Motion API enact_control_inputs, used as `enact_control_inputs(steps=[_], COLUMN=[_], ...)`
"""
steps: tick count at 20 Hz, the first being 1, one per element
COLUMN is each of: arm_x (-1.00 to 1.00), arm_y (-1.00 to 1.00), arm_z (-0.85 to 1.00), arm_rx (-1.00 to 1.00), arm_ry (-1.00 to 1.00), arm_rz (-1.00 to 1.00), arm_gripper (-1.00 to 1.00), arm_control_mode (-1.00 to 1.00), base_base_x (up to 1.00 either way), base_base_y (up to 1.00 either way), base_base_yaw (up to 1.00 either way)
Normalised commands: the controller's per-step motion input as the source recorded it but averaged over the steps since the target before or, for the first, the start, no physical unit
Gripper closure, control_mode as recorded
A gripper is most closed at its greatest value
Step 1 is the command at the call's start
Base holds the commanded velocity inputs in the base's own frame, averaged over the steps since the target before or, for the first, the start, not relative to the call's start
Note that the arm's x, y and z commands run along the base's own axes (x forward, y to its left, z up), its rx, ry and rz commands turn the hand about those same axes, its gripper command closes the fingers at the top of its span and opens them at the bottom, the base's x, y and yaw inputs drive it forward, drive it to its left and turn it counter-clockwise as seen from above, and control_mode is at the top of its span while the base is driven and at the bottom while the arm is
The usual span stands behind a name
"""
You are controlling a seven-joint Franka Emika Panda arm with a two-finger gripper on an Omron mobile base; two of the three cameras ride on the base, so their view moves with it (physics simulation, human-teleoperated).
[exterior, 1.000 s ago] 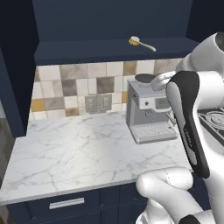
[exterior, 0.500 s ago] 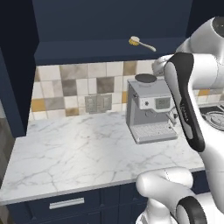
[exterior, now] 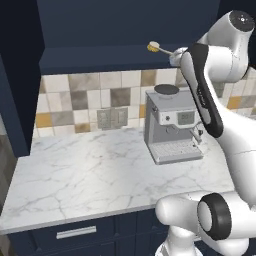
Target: Locate and retrieve the dish brush and dish brush from the cabinet. Place them next to the sink.
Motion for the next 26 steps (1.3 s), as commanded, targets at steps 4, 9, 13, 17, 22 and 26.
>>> enact_control_inputs(steps=[4, 9, 13, 17, 22, 26], arm_x=[0.62, 0.52, 0.44, 0.45, 0.45, 0.47], arm_y=[-0.08, 0.01, -0.03, -0.04, -0.02, -0.02], arm_z=[0.07, -0.1, -0.04, 0.0, 0.11, 0.06], arm_rx=[0.06, -0.03, -0.03, -0.05, -0.06, -0.05], arm_ry=[-0.02, -0.08, -0.2, -0.14, 0.17, 0.19], arm_rz=[-0.04, 0.0, 0.03, 0.03, 0.02, 0.02], arm_gripper=[-1.0, -1.0, -1.0, -1.0, -1.0, -1.0], arm_control_mode=[-1.0, -1.0, -1.0, -1.0, -1.0, -1.0], base_base_x=[0.0, 0.0, 0.0, 0.0, 0.0, 0.0], base_base_y=[0.0, 0.0, 0.0, 0.0, 0.0, 0.0], base_base_yaw=[0.0, 0.0, 0.0, 0.0, 0.0, 0.0])
